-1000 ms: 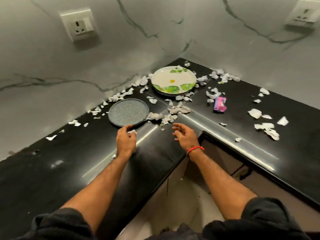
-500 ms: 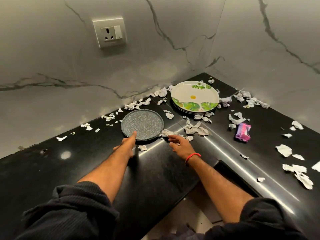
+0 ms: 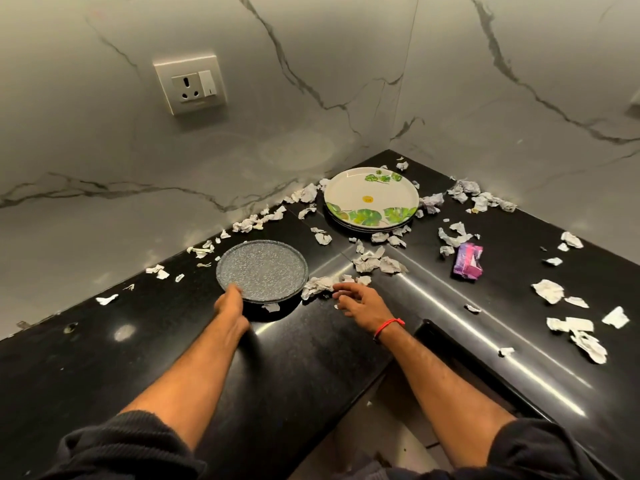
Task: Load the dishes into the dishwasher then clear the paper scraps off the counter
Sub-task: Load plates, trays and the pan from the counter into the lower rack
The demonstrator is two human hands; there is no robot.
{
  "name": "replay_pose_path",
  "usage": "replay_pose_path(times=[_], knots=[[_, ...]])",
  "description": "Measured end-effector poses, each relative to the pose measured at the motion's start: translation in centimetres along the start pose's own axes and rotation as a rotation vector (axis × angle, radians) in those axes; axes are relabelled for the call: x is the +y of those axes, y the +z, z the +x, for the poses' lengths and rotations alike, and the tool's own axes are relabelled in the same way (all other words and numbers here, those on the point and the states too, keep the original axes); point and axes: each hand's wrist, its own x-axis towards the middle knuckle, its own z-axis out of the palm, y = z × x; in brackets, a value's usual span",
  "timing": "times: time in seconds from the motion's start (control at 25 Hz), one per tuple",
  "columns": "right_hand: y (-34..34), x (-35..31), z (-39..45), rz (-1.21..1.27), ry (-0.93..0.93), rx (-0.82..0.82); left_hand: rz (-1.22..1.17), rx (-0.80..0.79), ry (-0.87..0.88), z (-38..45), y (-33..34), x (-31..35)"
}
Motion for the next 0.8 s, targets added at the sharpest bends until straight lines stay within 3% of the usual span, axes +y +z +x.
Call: replay_pose_path(times=[0.16, 0.36, 0.52, 0.8], knots=[[0.0, 0.7, -3.5, 0.058, -0.019, 0.088, 0.007, -0.048, 0.165, -4.4, -2.3, 0.1], [-1.4, 1.2, -8.6, 0.241, -0.021, 0.27, 0.191, -0.457, 0.331, -10.2, -2.4, -2.0], [-5.3, 1.6, -13.5, 0.333, -0.064, 0.624, 0.412, -0.803, 0.4, -14.3, 0.2, -5.2], [-13.5, 5.6, -27.8, 0.347, -0.04, 1.084, 0.72, -1.139, 0.502, -25.5, 7.0, -12.7]])
